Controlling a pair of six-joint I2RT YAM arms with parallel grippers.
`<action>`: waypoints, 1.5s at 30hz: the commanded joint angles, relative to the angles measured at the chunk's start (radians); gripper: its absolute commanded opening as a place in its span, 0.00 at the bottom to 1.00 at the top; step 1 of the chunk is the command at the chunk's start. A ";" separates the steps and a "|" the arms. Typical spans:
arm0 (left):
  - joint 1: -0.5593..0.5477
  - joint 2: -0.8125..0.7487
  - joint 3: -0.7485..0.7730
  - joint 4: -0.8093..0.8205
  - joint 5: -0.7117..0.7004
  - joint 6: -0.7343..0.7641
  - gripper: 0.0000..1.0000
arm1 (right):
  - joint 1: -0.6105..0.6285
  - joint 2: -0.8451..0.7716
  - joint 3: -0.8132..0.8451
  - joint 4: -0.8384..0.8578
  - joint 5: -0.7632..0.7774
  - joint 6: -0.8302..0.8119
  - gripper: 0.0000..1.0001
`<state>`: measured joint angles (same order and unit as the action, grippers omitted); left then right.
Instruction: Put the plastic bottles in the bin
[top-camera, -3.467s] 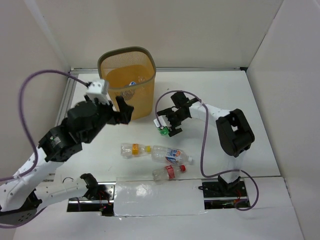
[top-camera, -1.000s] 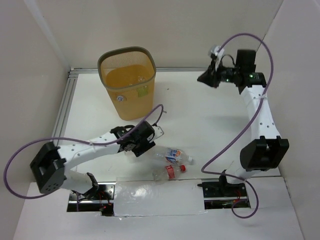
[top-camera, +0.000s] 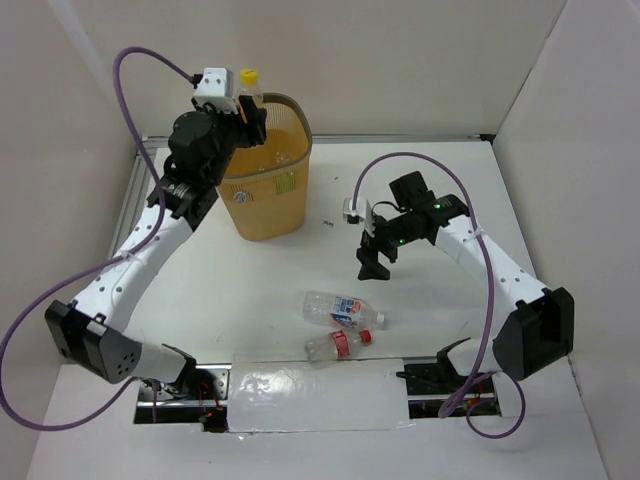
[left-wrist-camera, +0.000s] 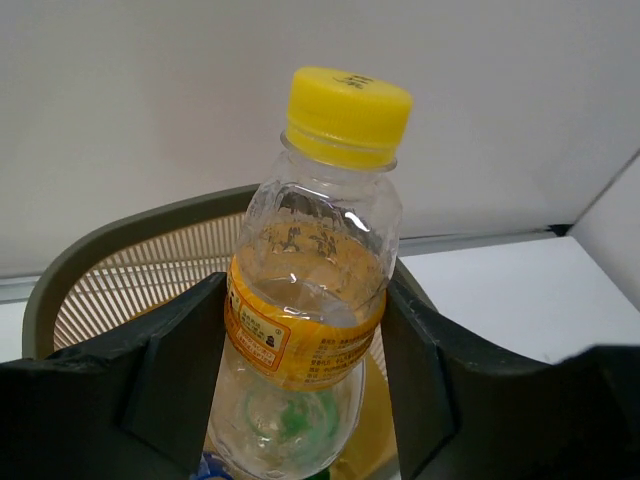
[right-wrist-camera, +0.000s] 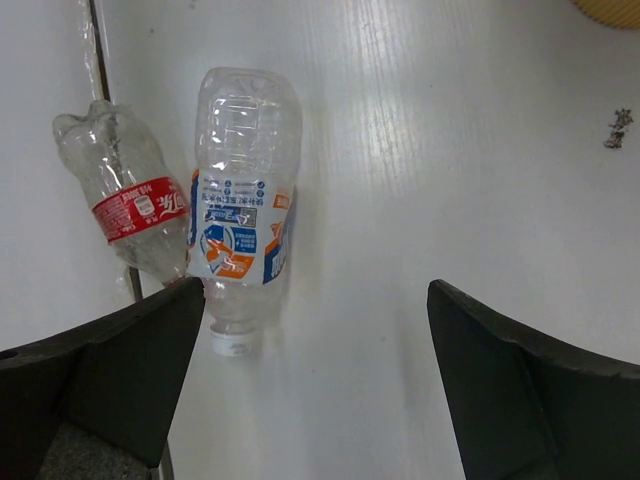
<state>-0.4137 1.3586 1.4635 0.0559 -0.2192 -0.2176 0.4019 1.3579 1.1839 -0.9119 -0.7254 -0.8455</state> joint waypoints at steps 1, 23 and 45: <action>0.016 0.069 0.072 0.087 -0.101 0.009 0.67 | 0.026 -0.028 -0.006 0.001 0.043 0.059 0.99; -0.289 -0.399 -0.119 -0.376 0.034 0.146 1.00 | 0.440 0.168 -0.081 0.217 0.409 0.336 0.99; -0.375 -0.556 -0.460 -0.607 0.457 -0.054 1.00 | 0.280 0.179 0.000 0.087 0.293 0.179 0.12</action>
<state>-0.7780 0.8143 1.0039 -0.5804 0.1570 -0.2764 0.7547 1.6314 1.1110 -0.7086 -0.2989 -0.5472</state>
